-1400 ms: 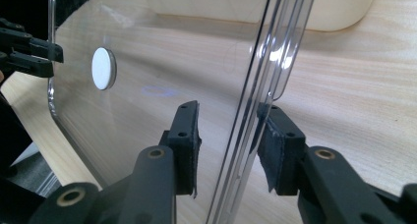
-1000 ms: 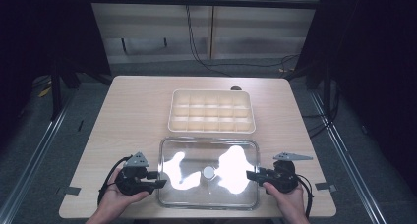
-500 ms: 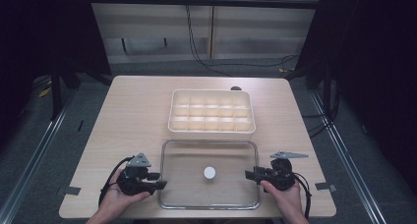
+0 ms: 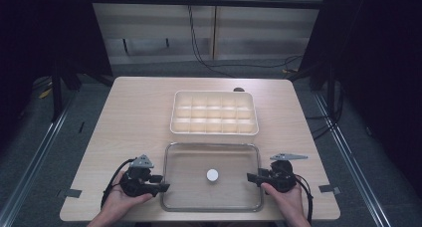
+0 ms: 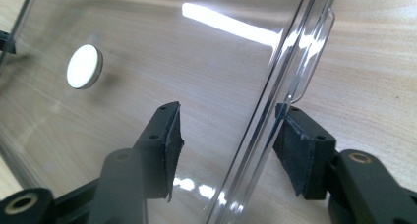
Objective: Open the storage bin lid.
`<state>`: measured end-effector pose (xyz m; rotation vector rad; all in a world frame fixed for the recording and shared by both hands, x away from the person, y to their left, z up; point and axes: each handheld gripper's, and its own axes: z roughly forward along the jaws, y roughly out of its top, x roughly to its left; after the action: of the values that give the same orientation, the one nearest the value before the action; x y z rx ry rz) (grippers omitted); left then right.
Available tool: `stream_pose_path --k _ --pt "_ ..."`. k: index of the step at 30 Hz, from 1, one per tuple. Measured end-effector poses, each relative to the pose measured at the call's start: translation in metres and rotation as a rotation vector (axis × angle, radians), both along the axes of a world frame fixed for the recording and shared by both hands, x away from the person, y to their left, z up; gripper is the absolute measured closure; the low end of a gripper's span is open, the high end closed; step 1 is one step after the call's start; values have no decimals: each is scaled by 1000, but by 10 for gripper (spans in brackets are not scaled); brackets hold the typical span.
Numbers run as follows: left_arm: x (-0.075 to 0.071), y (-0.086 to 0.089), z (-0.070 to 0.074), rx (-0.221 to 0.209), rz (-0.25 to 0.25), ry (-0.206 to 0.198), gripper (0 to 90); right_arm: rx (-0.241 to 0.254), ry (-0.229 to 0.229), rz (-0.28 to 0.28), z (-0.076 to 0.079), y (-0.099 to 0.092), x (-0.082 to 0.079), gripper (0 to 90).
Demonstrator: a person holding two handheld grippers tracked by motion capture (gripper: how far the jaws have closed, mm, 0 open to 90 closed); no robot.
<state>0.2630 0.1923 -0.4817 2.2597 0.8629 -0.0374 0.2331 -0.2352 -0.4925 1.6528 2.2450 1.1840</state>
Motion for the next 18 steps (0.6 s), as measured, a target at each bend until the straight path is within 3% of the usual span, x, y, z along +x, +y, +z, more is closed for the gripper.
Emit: stream_pose_path --k 3,6,11,13,16,18 --pt "2 -2 -2 11 -4 18 500 -38 2 -9 -3 2 1 424" --pt "4 -3 -5 10 3 31 482 -45 -4 -15 -3 3 1 412" --pt "5 -3 -5 4 5 32 479 21 8 -31 -2 -3 1 370" --pt "6 -4 -5 11 18 19 436 7 -11 -41 -1 -4 1 362" --pt "7 0 -4 -10 34 4 407 44 -77 -44 6 -9 -2 356" --pt "8 2 -2 -8 39 2 390 47 -87 -44 7 -10 -3 353"
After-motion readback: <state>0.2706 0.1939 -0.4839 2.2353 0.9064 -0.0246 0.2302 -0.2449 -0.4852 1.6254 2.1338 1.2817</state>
